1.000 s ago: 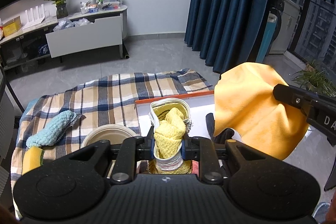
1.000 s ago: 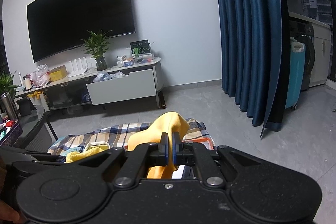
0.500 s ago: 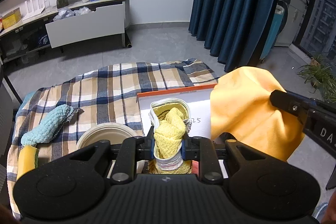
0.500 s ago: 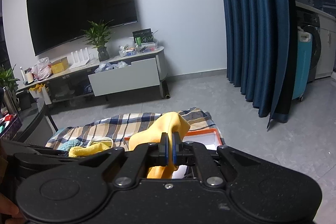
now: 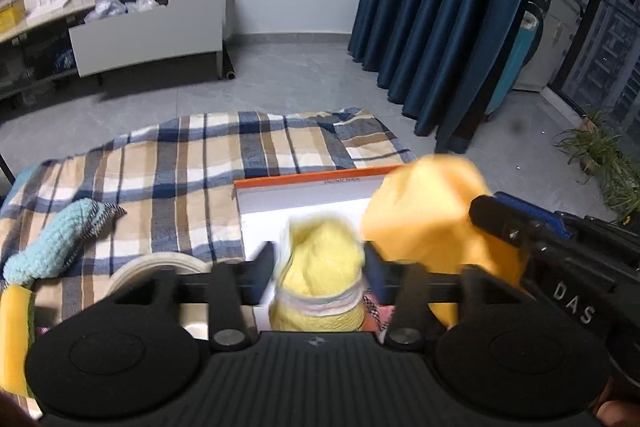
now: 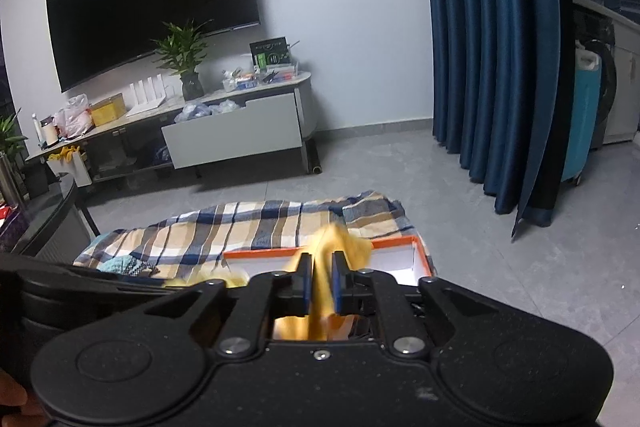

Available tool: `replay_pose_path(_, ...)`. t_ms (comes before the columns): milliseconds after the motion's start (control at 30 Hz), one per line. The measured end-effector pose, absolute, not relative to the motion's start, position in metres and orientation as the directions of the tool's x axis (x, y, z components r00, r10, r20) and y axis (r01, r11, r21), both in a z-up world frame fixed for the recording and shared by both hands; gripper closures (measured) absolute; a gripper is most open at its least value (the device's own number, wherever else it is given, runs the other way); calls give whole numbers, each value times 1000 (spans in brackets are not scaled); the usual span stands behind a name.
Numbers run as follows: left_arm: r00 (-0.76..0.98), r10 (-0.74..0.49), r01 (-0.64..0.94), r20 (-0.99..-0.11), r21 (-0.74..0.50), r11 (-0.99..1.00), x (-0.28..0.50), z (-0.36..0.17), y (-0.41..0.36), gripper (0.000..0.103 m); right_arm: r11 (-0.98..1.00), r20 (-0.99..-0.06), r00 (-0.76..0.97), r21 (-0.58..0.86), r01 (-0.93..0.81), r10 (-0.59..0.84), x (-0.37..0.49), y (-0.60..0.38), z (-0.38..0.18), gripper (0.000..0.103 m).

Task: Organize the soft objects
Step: 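Open the left tool over the box while the right tool releases the orange cloth, then move both open tools back from the box to the pile on the blanket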

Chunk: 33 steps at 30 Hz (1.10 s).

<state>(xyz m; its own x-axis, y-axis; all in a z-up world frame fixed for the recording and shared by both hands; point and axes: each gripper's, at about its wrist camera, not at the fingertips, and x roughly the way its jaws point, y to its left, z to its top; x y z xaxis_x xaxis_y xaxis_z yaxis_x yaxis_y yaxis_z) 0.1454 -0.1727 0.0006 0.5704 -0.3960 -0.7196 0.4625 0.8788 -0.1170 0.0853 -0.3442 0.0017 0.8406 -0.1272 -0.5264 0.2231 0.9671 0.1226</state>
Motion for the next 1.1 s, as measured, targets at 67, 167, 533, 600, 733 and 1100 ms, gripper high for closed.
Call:
replay_pose_path(67,587,-386,461,-712,-98,882,143,0,-174,35,965,-536,832,112,235,-141,87,-345,-1,53)
replay_pose_path(167,597,-377,458,-708,-85,885,141,1,-172,29,964,-528,837,120,238,-141,83,-344,0,52)
replay_pose_path(533,652,-321,398,-687,-50,916,123,25,-148,16,973,-496,864,145,181,-86,62,-320,27,34)
replay_pose_path(600,669,-297,380,-681,-30,925,117,29,-141,16,976,-496,865,142,168,-76,58,-313,31,32)
replay_pose_path(733,684,-274,351,-676,-24,936,106,35,-125,15,979,-494,868,150,139,-48,53,-297,38,28)
replay_pose_path(1100,725,-209,263,-656,-16,965,92,45,-75,14,988,-506,862,142,57,23,57,-244,44,26)
